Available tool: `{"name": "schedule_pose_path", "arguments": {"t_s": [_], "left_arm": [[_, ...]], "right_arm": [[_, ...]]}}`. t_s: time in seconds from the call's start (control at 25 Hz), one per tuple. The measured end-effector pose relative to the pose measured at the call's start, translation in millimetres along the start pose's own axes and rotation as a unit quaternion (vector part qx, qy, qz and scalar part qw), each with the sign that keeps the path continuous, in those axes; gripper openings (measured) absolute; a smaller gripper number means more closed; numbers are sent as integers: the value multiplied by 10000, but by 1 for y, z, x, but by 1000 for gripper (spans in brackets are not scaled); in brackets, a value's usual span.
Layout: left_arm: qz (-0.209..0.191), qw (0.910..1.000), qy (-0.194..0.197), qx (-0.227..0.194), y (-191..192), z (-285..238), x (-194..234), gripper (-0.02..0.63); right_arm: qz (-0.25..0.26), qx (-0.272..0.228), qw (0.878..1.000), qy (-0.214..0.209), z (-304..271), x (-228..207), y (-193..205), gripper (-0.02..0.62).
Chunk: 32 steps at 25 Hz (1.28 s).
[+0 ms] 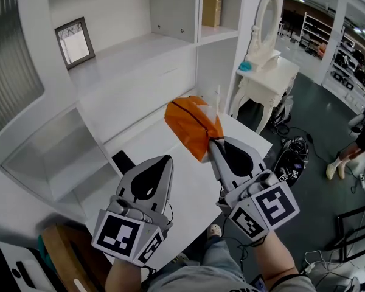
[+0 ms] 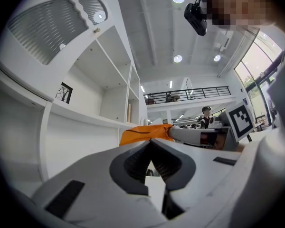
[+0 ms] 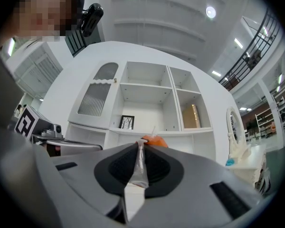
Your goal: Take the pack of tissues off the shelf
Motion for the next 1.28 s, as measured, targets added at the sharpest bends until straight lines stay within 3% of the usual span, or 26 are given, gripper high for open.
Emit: {"name": "schedule_pose_path", "arguments": {"t_s": [1.28], "left_arm": [[82,10000,11,-4,7,-3,21,28]], "right_arm": [[49,13,10000,30,-11,9,12,40]]}}
Point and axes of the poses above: the fingertips, and each gripper's own axes: z backward along the fingers, x to its left, y out of its underside, the point moved 6 cm from there along z, backward along the fingers, and after that the axes turned 5 degrees about z, right-handed, at the moved point
